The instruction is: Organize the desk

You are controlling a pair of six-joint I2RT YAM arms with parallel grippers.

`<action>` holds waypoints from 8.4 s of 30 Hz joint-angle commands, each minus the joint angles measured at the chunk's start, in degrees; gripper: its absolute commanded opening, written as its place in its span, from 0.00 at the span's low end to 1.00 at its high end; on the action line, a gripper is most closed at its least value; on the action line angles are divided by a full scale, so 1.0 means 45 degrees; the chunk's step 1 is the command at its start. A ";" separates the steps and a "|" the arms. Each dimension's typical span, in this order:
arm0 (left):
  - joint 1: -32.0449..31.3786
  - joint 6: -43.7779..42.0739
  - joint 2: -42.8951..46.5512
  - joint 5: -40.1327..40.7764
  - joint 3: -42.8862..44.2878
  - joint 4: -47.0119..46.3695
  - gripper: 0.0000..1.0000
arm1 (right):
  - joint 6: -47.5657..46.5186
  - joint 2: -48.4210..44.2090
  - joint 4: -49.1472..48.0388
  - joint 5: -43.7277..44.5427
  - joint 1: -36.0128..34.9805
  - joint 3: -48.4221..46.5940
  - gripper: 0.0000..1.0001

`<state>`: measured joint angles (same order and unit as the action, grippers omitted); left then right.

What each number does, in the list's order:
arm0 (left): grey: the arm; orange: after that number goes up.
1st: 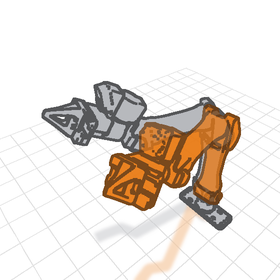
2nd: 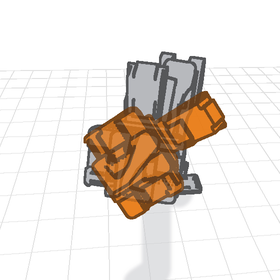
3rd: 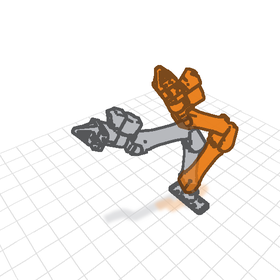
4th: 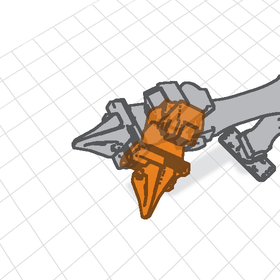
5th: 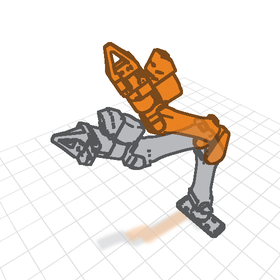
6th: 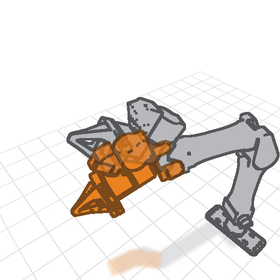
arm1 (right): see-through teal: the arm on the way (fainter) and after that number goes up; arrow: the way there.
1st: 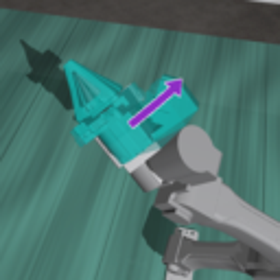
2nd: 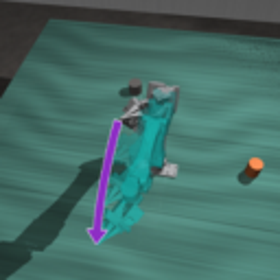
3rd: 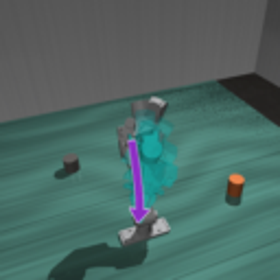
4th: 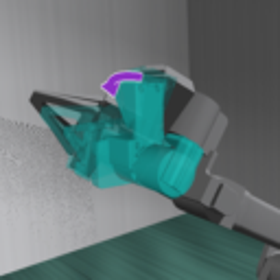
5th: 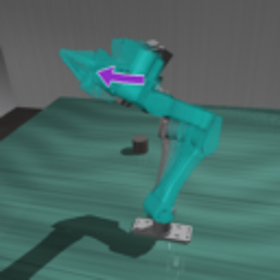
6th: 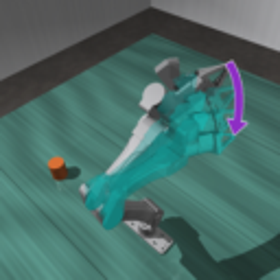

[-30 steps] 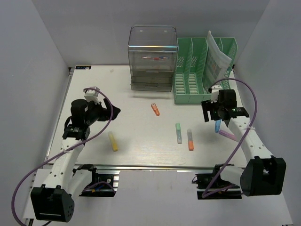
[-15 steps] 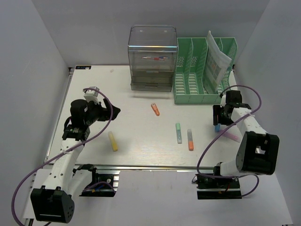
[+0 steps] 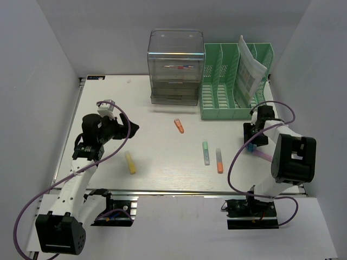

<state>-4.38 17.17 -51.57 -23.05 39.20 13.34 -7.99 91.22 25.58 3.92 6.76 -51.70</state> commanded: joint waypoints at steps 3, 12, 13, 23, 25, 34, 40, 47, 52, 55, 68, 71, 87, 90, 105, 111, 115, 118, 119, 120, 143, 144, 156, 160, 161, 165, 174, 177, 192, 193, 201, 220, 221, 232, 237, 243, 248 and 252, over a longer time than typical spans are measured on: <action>-0.0042 -0.0143 -0.0043 -0.0132 0.0332 -0.0094 0.94 | 0.0017 0.0529 -0.0704 -0.0052 0.0079 -0.0405 0.60; -0.0042 -0.0182 -0.0160 -0.0249 0.0312 -0.0133 0.94 | -0.1556 -0.0034 -0.0434 -0.2050 -0.0018 -0.0267 0.18; -0.0042 -0.0202 -0.0161 -0.0249 0.0312 -0.0133 0.94 | -0.1564 -0.0037 -0.0431 -0.2063 -0.0019 -0.0268 0.18; -0.0042 -0.0163 -0.0414 -0.1654 0.0098 -0.0796 0.94 | -0.5136 -0.0585 0.2340 -0.6475 -0.2528 -0.4204 0.03; -0.0042 -0.0163 -0.0570 -0.1947 0.0058 -0.0933 0.94 | -0.5606 -0.0099 0.2420 -0.6653 -0.3122 -0.5166 0.03; -0.0042 -0.0358 -0.1117 -0.1715 -0.0039 -0.0875 0.94 | -0.8845 0.3788 0.2328 -0.3324 -0.6950 -1.1144 0.00; -0.0042 -0.0456 -0.1313 -0.1636 -0.0059 -0.0875 0.94 | -1.0759 0.5744 0.1254 -0.1890 -0.7479 -1.3372 0.00; -0.0042 -0.0514 -0.1625 -0.1538 -0.0078 -0.0837 0.94 | -1.2499 0.6134 -0.0411 -0.1887 -0.7577 -1.3334 0.00; -0.0042 -0.0534 -0.1704 -0.1461 -0.0059 -0.0817 0.94 | -1.3185 0.6760 -0.0509 -0.2180 -0.7616 -1.3647 0.02; -0.0042 -0.0553 -0.1665 -0.1441 -0.0059 -0.0797 0.94 | -1.3322 0.7013 -0.0588 -0.2180 -0.7655 -1.3667 0.07; -0.0042 -0.0534 -0.1587 -0.1538 -0.0059 -0.0836 0.94 | -1.2679 0.7581 -0.1115 -0.1341 -0.8144 -1.3823 0.56; -0.0042 -0.0534 -0.1606 -0.1577 -0.0059 -0.0836 0.94 | -1.2619 0.7581 -0.1212 -0.1107 -0.8163 -1.3784 0.65; -0.0042 -0.0358 -0.1802 -0.1929 -0.0040 -0.0992 0.87 | -0.4461 0.3851 -0.0160 -0.4306 -0.8105 -1.1168 0.21; -0.0042 -0.0358 -0.1665 -0.1890 -0.0059 -0.0954 0.83 | -0.2317 0.3752 0.0212 -0.5459 -0.8085 -1.0660 0.36; -0.1075 0.1221 -0.3849 -0.0115 0.1344 -0.0468 0.79 | 0.1538 0.2545 -0.0939 -0.4544 -0.7423 -0.8277 0.70; -0.3866 0.2275 -0.6466 0.2813 0.4096 0.1154 0.79 | 0.2477 0.1252 -0.0998 -0.3669 -0.6543 -0.7204 0.74; -0.5605 0.3448 -0.8262 0.4905 0.5465 0.2208 0.80 | 0.3064 -0.0074 -0.1115 -0.4364 -0.5704 -0.6500 0.75; -0.6797 0.4600 -1.0097 0.7343 0.7260 0.3535 0.79 | 0.3279 -0.0679 -0.1056 -0.5167 -0.4943 -0.6012 0.50; -0.7225 0.5299 -1.1127 0.7812 0.7884 0.4467 0.79 | 0.3318 -0.1010 -0.1153 -0.5285 -0.4747 -0.5663 0.48; -0.7423 0.5673 -1.1659 0.8803 0.9147 0.4979 0.79 | 0.3376 -0.1226 -0.1463 -0.5383 -0.4726 -0.5446 0.46; -0.9593 1.0990 -1.7407 1.3833 1.5742 0.9223 0.65 | 0.4001 -0.3884 -0.3341 -0.6926 -0.3183 -0.3062 0.48; -0.9593 1.0989 -1.7465 1.3891 1.5723 0.9010 0.65 | 0.4021 -0.3904 -0.3341 -0.6927 -0.3183 -0.3023 0.48; -0.9593 1.0560 -1.8383 1.4300 1.6016 0.8325 0.62 | 0.4021 -0.3884 -0.3556 -0.7161 -0.3027 -0.2690 0.48; -0.9593 1.0521 -1.8481 1.4360 1.6054 0.8207 0.56 | 0.4041 -0.3923 -0.3595 -0.7220 -0.3007 -0.2612 0.48; -0.9593 1.0521 -1.8520 1.4360 1.6054 0.8226 0.53 | 0.4022 -0.3943 -0.3634 -0.7220 -0.2949 -0.2612 0.48; -0.9593 1.0676 -1.8579 1.4243 1.5860 0.8440 0.34 | 0.4041 -0.4002 -0.3634 -0.7239 -0.2910 -0.2573 0.48; -1.0081 0.9454 -1.5420 1.3581 1.2914 0.6961 0.04 | 0.3865 -0.4197 -0.3790 -0.7531 -0.2773 -0.2397 0.47; -1.0081 0.8609 -1.3213 1.2779 1.1546 0.5494 0.01 | 0.3748 -0.4197 -0.3810 -0.7707 -0.2715 -0.2378 0.44; -0.8382 1.4540 -1.2581 1.3149 1.2637 0.3112 0.04 | 0.3728 -0.4333 -0.3830 -0.7532 -0.2617 -0.2300 0.42; -0.8188 1.5008 -1.2641 1.3130 1.2559 0.2780 0.04 | 0.3748 -0.4353 -0.3868 -0.7532 -0.2578 -0.2261 0.42; -0.7484 1.8099 -1.3772 1.3754 1.3609 0.2268 0.04 | 0.3729 -0.4412 -0.3869 -0.7669 -0.2480 -0.2241 0.42; -0.6585 1.9251 -1.6039 1.3227 1.5917 0.3811 0.19 | 0.3709 -0.4470 -0.3908 -0.7708 -0.2324 -0.2182 0.42; -0.6585 1.9270 -1.6078 1.3169 1.5918 0.3909 0.22 | 0.3728 -0.4490 -0.3927 -0.7708 -0.2324 -0.2163 0.42; -0.6585 1.9329 -1.5494 1.2682 1.5157 0.3383 0.64 | 0.3728 -0.4470 -0.3928 -0.7884 -0.2265 -0.2104 0.43; -0.6721 1.8475 -1.4538 1.2057 1.4494 0.1980 0.51 | 0.3320 -0.4451 -0.3908 -0.8311 -0.2225 -0.2046 0.42; -0.6586 1.4279 -1.1182 0.8937 1.0223 -0.1923 0.09 | 0.0802 -0.4529 -0.4181 -1.0923 -0.2206 -0.1501 0.36; -0.5942 0.6580 -0.7786 0.5209 0.6293 -0.4589 0.23 | -0.1774 -0.3809 -0.3560 -1.2900 -0.2440 -0.1848 0.02; -0.5570 0.1778 -0.7231 0.3659 0.6832 -0.1294 0.49 | -0.4487 -0.2366 -0.1647 -1.2946 -0.3471 -0.3040 0.12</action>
<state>-30.50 49.80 -86.24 3.33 68.36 1.76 -16.01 76.84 13.13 -50.74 -5.74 -61.01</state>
